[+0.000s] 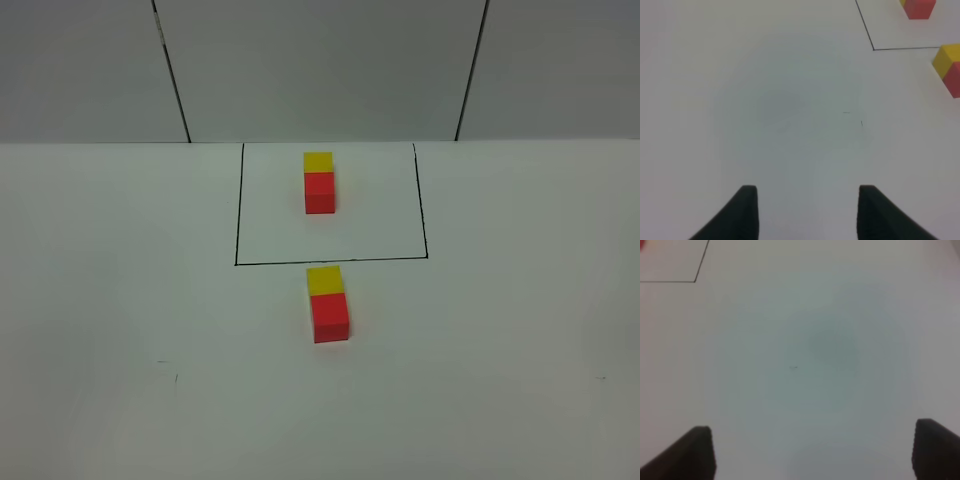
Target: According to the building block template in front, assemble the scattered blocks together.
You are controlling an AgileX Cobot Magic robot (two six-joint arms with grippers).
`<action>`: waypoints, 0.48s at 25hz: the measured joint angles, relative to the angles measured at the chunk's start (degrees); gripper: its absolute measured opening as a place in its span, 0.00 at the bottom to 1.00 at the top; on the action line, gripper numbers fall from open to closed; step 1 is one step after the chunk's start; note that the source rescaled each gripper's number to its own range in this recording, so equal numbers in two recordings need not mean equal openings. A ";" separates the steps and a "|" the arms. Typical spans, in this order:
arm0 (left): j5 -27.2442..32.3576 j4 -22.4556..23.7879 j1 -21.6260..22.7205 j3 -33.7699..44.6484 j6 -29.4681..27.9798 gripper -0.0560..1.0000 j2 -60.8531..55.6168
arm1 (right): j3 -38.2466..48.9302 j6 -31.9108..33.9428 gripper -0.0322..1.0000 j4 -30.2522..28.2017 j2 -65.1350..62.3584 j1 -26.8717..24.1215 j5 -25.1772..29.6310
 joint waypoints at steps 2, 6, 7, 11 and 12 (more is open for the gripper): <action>0.00 0.00 0.00 0.00 0.00 0.07 0.00 | 0.00 -0.18 0.65 0.12 0.00 0.00 0.00; 0.00 0.00 0.00 0.00 0.00 0.07 0.00 | 0.00 -0.23 0.65 0.17 0.00 0.00 0.00; 0.00 0.00 0.00 0.00 0.00 0.07 0.00 | 0.00 -0.23 0.65 0.17 0.00 0.00 0.00; 0.00 0.00 0.00 0.00 0.00 0.07 0.00 | 0.02 -0.23 0.65 0.17 0.00 0.00 0.00; 0.00 0.00 0.00 0.00 0.00 0.07 0.00 | 0.02 -0.23 0.65 0.18 0.00 0.00 0.00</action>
